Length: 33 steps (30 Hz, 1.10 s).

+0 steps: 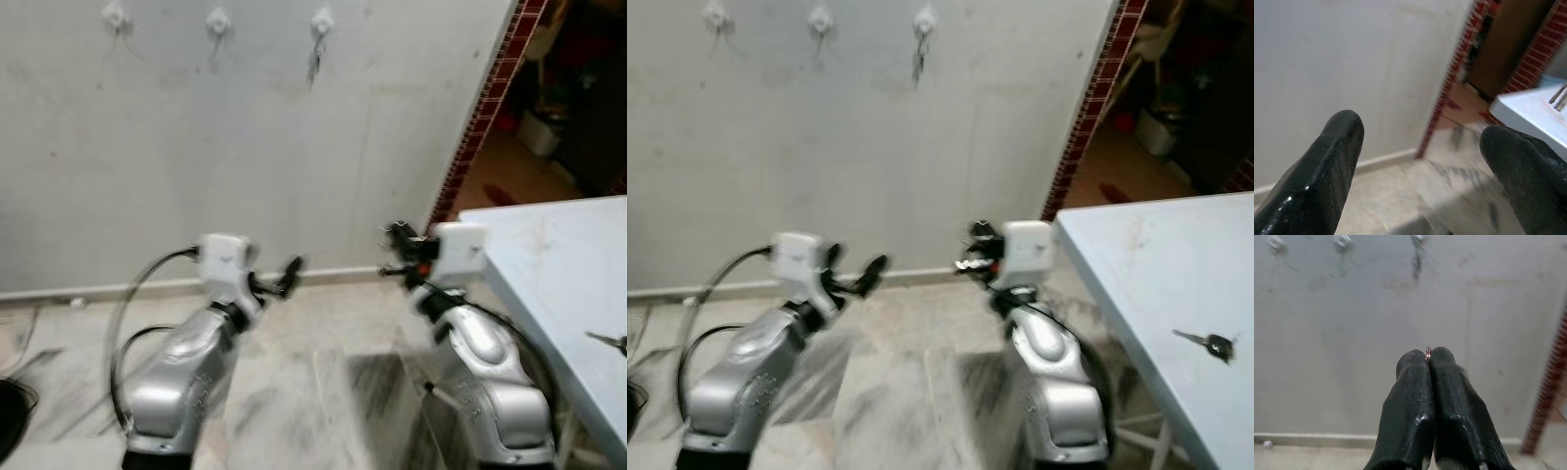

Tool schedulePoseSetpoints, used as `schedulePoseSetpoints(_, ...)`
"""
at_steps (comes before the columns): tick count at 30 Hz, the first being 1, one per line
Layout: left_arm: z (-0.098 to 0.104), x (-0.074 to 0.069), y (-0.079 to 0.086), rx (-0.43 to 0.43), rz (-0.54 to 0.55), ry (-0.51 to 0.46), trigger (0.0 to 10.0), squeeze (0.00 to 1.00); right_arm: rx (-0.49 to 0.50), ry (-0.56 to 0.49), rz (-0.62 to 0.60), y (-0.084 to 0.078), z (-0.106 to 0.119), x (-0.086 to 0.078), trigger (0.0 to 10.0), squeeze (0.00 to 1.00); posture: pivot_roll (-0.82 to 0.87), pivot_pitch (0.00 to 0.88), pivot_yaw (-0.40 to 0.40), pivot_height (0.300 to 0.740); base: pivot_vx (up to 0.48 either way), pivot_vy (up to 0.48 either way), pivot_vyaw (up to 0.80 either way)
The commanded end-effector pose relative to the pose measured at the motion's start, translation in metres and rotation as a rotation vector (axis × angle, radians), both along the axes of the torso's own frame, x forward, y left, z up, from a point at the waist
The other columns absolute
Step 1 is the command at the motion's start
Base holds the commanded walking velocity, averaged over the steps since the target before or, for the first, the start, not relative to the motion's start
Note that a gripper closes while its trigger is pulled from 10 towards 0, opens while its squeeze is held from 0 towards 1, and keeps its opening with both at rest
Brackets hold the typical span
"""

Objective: Hang keys on a hook

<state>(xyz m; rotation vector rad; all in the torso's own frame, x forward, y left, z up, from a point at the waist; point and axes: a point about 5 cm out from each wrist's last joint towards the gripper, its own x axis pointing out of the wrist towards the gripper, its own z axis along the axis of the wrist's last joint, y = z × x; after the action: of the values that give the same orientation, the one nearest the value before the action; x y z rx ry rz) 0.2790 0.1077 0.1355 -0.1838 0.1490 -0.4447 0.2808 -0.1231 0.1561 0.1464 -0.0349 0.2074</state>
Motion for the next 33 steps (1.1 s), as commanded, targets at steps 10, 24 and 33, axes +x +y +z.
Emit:
schedulePoseSetpoints(10, -0.0004, 0.0011, 0.0089, 0.018, 0.029, -0.003, 10.0, 0.0, 0.008, -0.017, 0.03, 0.0092, 0.0027, 0.0, 10.0, 0.0, 0.13, 0.0, -0.042, 0.74, 0.36, 0.149, 0.0)
schedulePoseSetpoints(24, -0.0016, -0.0006, 0.009, 0.021, 0.03, 0.001, 10.0, 0.0, 0.001, -0.015, 0.037, 0.0102, 0.0003, 0.0011, 10.0, 0.0, 0.14, 0.0, -0.045, 0.74, 0.314, 0.319, 0.0)
schedulePoseSetpoints(33, -0.0022, -0.0016, 0.0094, 0.027, 0.027, 0.003, 10.0, 0.0, 0.005, -0.012, 0.034, 0.0107, -0.0007, 0.0, 10.0, 0.0, 0.14, 0.0, -0.041, 0.74, 0.295, 0.327, 0.0)
